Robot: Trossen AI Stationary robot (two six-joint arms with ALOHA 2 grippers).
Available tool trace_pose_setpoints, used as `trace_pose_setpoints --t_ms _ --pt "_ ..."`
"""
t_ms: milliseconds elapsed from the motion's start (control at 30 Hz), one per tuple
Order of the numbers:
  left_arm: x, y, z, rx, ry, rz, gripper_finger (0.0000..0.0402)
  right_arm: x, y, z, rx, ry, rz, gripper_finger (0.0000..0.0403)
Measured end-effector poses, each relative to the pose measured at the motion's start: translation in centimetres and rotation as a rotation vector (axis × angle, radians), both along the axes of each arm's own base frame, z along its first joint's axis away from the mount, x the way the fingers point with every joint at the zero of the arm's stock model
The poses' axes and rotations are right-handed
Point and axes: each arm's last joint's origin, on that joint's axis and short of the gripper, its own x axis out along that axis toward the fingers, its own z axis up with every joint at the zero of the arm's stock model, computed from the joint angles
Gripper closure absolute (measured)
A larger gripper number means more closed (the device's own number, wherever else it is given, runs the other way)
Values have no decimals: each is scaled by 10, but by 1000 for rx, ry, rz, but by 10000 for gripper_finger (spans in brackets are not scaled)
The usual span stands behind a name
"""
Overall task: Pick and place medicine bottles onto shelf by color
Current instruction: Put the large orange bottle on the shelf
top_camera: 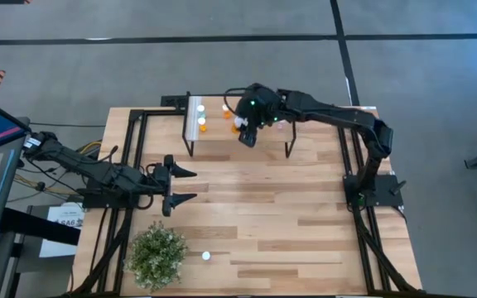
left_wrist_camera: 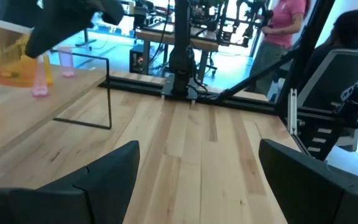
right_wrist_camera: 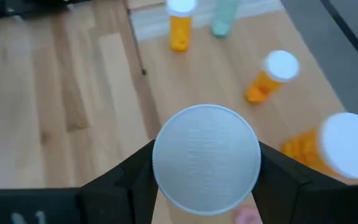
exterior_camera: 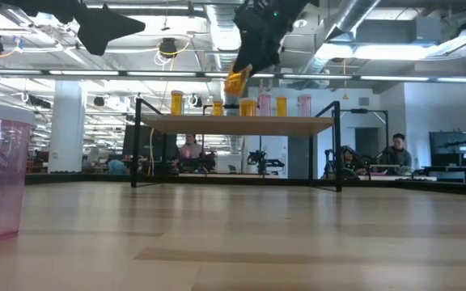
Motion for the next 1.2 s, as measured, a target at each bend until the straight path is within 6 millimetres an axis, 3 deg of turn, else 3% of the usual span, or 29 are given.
trace_pose_setpoints --t_ms 233,600,1200 --pt "0 0 0 2 0 0 84 -5 -14 -1 -29 24 4 176" --pt "0 0 0 0 1 1 84 14 -22 -39 -12 130 27 176" --pt "0 0 0 1 2 1 84 9 -37 -37 -11 113 -34 162"
